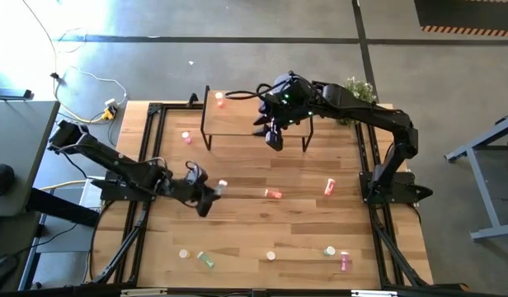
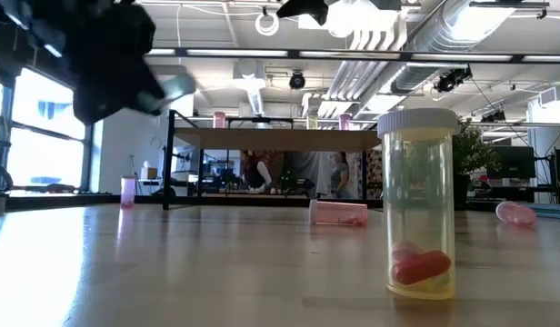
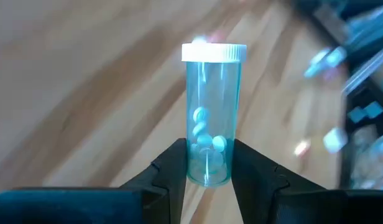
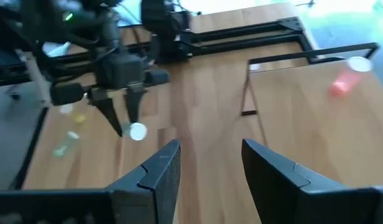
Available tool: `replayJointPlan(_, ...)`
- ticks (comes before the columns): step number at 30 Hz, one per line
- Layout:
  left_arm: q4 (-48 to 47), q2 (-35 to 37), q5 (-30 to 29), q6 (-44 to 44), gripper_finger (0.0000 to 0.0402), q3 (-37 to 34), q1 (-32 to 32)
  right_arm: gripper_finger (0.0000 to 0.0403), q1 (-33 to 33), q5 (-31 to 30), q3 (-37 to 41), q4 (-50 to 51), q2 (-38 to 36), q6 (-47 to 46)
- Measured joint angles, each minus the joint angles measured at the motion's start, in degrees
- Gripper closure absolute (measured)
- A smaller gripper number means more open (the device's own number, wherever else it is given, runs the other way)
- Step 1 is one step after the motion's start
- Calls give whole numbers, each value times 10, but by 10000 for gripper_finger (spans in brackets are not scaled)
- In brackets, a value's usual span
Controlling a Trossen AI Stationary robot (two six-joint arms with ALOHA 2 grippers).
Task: Pick and place medicine bottles onto shelf by color
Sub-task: Put the top left blue pill bottle on the shelf
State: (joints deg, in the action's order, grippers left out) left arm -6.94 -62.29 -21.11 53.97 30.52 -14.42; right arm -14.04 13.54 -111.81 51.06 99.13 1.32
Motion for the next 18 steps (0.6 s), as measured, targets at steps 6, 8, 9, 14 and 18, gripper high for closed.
replayJointPlan(6,121,7,-1,-119,300,0,55,240,0,8,0,-1,3,15)
replayJointPlan(8,166,8,5,-156,300,0,79,237,-1,31,0,-10,3,16)
replayJointPlan(9,184,7,10,-172,300,0,91,234,-2,45,1,-16,3,16)
replayJointPlan(14,242,4,41,-244,300,0,154,209,-10,81,1,-41,3,20)
replayJointPlan(18,280,4,80,-298,300,0,204,196,-19,88,1,-58,6,36)
